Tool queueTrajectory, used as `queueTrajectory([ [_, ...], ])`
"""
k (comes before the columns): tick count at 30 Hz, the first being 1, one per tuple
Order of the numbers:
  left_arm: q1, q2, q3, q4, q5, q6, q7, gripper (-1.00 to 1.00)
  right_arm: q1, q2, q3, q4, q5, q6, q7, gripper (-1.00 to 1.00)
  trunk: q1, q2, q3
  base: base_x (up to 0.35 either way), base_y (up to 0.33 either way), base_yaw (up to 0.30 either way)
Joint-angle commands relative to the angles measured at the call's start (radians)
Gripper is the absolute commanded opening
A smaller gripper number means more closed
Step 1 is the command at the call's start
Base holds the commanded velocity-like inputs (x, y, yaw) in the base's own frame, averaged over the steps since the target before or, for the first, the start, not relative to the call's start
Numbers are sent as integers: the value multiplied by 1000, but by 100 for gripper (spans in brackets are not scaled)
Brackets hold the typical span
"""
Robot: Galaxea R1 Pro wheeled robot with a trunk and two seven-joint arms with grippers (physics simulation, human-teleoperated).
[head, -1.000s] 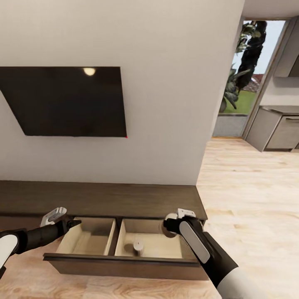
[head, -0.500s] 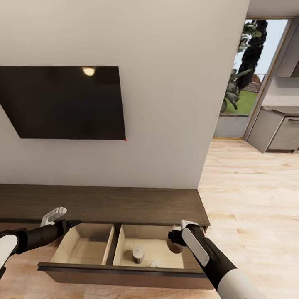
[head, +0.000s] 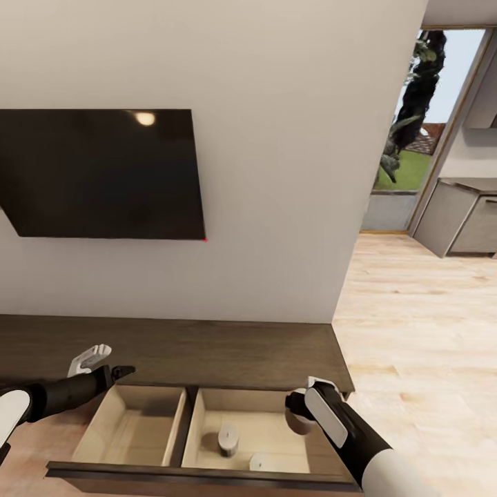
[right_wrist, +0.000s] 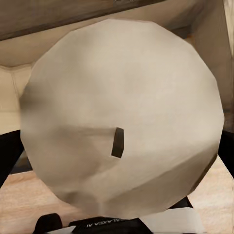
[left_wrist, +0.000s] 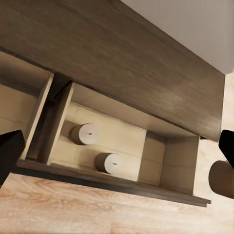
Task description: Place each of the two pumpkins and all three candles from the living room inside a cabinet in the living room (use any cabinet), then make sure every cabinet is closed, and position the cauldron so it is next to a table in the living room.
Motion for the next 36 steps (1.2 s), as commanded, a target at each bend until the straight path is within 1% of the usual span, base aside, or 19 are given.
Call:
queueTrajectory([
  [1, -1, 0, 0, -1, 11, 4, 10, 100, -2, 0, 3, 9, -10, -3, -9, -100, 1, -1, -1, 141, -50, 0],
  [7, -1, -1, 0, -1, 11, 4, 9, 100, -4, 0, 3, 34, -11, -5, -9, -100, 1, -1, -1, 49, -18, 0],
  [16, -1, -1, 2, -1, 11, 5, 9, 100, -4, -1, 3, 37, -11, -6, -9, -100, 1, -1, -1, 2, -1, 0],
  [20, -1, -1, 2, -1, 11, 5, 9, 100, -4, -1, 3, 37, -10, -7, -5, -100, 16, -29, -14, 0, 0, 0],
  [22, -1, -1, 2, -1, 14, 5, 8, 100, -4, -1, 3, 37, -8, -7, 12, -100, 24, -43, -20, 0, 0, 0],
  [24, -1, 0, 2, -1, 36, 5, 7, 100, -4, -1, 3, 37, -4, -7, 33, -100, 31, -57, -26, 0, 0, 0],
  [25, -1, 2, 2, -1, 67, 6, 7, 100, -4, -1, 3, 37, -3, -7, 42, -100, 35, -64, -29, 0, 0, 0],
  [27, -1, 4, 2, -1, 103, 7, 7, 100, -4, -1, 3, 37, -3, -7, 48, -100, 43, -78, -36, 0, 0, 0],
  [29, -1, 5, 2, -1, 120, 7, 7, 100, -4, -1, 3, 36, -3, -7, 50, -100, 50, -92, -42, 0, 0, 0],
  [34, -1, 7, 2, -1, 140, 9, 7, 100, -4, -1, 3, 34, -3, -7, 52, -100, 70, -127, -58, 0, 0, 0],
  [36, 0, 8, 2, -1, 160, 9, 7, 100, -4, -2, 3, 35, -3, -7, 52, -100, 77, -141, -64, 0, 0, 0],
])
